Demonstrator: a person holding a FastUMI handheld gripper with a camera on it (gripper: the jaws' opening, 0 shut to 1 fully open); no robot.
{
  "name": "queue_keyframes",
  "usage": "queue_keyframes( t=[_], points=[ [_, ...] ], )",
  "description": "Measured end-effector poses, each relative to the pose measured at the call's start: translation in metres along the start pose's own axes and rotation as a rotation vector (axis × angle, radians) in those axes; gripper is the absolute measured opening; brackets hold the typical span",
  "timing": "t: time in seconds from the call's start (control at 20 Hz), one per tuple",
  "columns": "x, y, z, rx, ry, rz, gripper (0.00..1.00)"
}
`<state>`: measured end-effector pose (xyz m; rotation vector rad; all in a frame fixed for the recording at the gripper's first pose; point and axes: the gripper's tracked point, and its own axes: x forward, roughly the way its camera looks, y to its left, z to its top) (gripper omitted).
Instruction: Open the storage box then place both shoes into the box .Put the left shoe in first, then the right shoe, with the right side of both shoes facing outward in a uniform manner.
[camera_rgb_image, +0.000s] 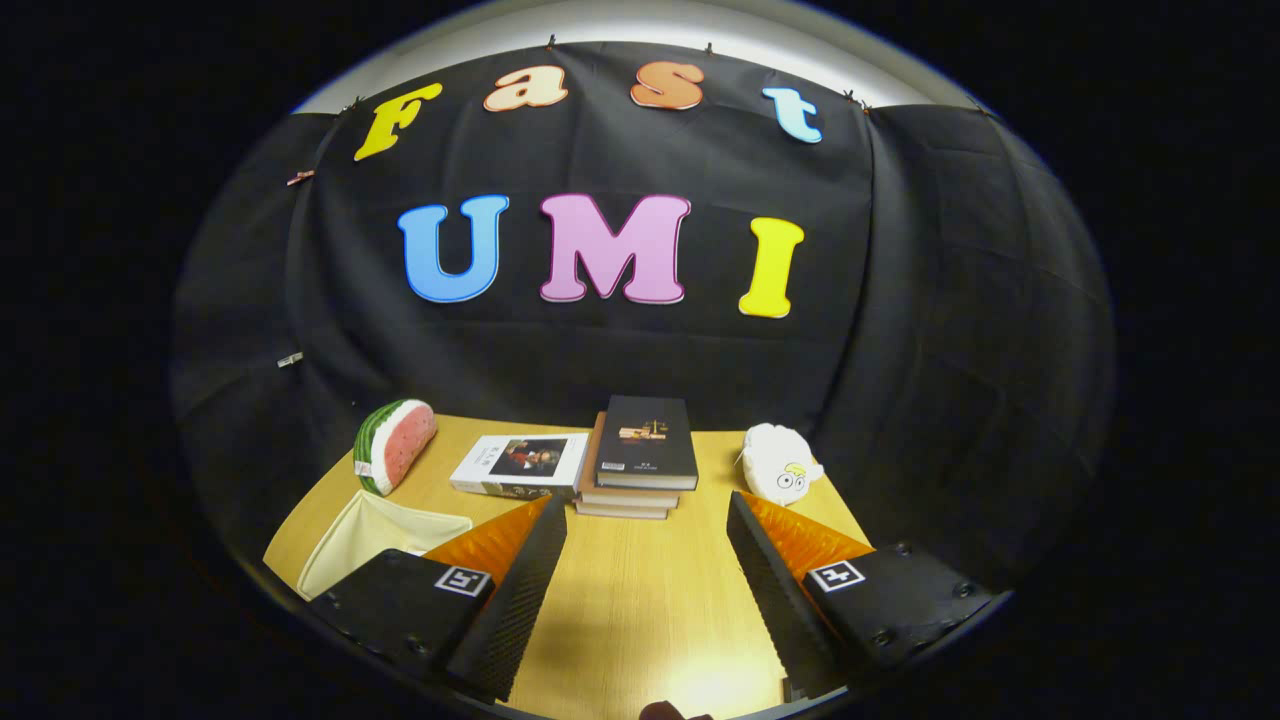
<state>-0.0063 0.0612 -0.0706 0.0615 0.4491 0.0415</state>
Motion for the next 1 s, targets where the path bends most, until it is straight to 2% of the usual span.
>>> queue_keyframes(
  t=[0.3,0.45,1.0],
  points=[
    [-0.023,-0.019,0.042,-0.016,-0.209,-0.040,0.99],
    [-0.034,-0.017,0.054,-0.045,-0.270,-0.039,0.99],
    [-0.039,-0.010,0.050,-0.056,-0.268,-0.028,0.98]
  ],
)
